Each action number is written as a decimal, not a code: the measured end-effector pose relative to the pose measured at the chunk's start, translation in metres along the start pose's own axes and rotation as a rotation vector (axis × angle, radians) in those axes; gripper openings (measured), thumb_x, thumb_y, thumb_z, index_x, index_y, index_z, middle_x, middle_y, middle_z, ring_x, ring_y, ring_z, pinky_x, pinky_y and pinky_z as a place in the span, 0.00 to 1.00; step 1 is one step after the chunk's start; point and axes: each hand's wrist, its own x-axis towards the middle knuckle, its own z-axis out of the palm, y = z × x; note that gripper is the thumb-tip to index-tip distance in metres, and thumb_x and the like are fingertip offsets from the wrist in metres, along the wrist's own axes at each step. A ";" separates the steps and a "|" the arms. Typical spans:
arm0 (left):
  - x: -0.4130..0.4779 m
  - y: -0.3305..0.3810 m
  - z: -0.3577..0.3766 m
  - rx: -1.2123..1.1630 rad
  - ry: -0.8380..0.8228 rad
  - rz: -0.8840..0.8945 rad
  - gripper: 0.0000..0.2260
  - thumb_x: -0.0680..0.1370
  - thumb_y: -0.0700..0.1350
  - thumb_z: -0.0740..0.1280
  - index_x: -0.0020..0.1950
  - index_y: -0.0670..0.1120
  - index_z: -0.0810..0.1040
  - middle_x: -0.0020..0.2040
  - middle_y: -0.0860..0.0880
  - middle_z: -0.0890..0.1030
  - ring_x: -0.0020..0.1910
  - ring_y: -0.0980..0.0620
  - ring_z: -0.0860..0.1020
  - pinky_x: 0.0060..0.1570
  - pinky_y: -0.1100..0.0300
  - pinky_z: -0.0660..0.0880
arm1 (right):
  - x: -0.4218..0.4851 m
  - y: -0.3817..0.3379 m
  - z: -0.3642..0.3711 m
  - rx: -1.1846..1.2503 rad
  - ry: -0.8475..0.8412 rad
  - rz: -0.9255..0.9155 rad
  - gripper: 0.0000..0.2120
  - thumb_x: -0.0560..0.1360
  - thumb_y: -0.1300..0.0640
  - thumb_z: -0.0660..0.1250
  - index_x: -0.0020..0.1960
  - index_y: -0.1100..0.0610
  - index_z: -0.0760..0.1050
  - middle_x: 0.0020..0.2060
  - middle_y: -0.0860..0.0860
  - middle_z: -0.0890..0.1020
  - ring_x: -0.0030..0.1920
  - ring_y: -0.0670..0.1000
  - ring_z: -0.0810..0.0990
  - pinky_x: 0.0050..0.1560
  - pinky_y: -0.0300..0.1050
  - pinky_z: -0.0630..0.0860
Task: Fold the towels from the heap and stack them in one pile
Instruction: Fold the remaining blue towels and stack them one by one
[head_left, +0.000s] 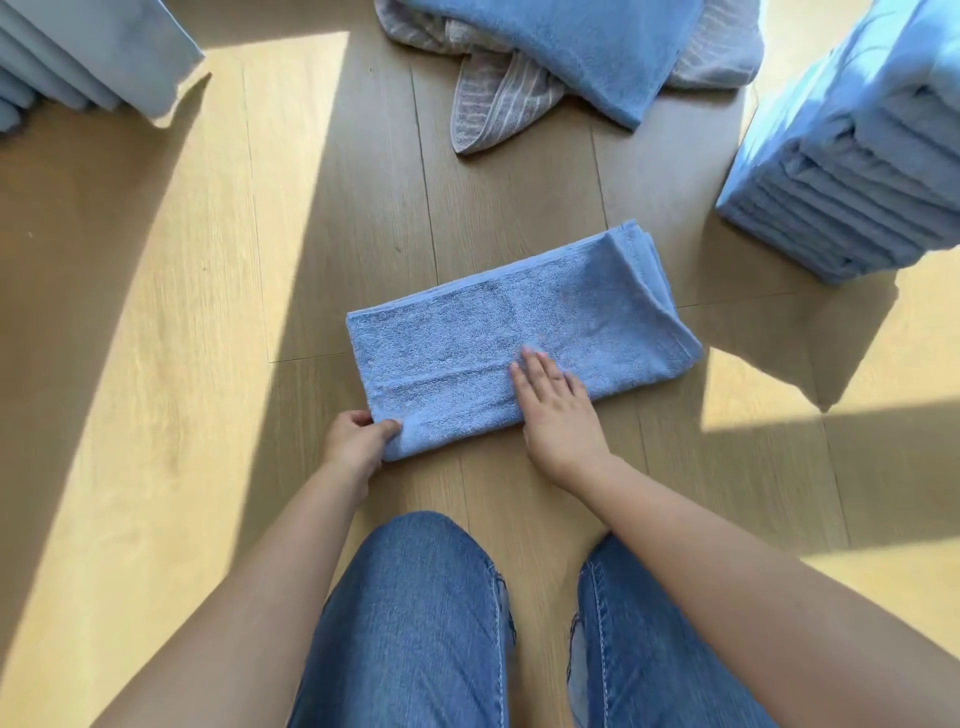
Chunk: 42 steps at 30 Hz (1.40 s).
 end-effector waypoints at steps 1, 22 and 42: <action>-0.002 0.002 -0.001 -0.003 -0.025 -0.006 0.04 0.75 0.35 0.66 0.48 0.39 0.73 0.45 0.43 0.75 0.35 0.50 0.72 0.26 0.65 0.67 | 0.002 0.007 -0.002 0.009 -0.038 0.039 0.27 0.78 0.60 0.48 0.76 0.55 0.44 0.76 0.53 0.44 0.76 0.52 0.43 0.74 0.52 0.45; -0.035 0.039 -0.004 -0.063 0.158 0.356 0.13 0.75 0.36 0.61 0.32 0.47 0.64 0.31 0.50 0.65 0.31 0.54 0.62 0.31 0.62 0.60 | -0.026 -0.005 0.011 0.019 -0.076 0.085 0.31 0.77 0.65 0.48 0.75 0.57 0.37 0.75 0.53 0.38 0.76 0.52 0.38 0.74 0.54 0.40; -0.148 0.063 0.202 0.751 -0.485 0.942 0.31 0.77 0.49 0.63 0.75 0.43 0.53 0.72 0.42 0.60 0.72 0.47 0.57 0.72 0.57 0.52 | -0.091 0.124 0.006 0.541 0.325 0.596 0.25 0.75 0.65 0.59 0.71 0.60 0.61 0.68 0.56 0.67 0.68 0.55 0.66 0.63 0.51 0.62</action>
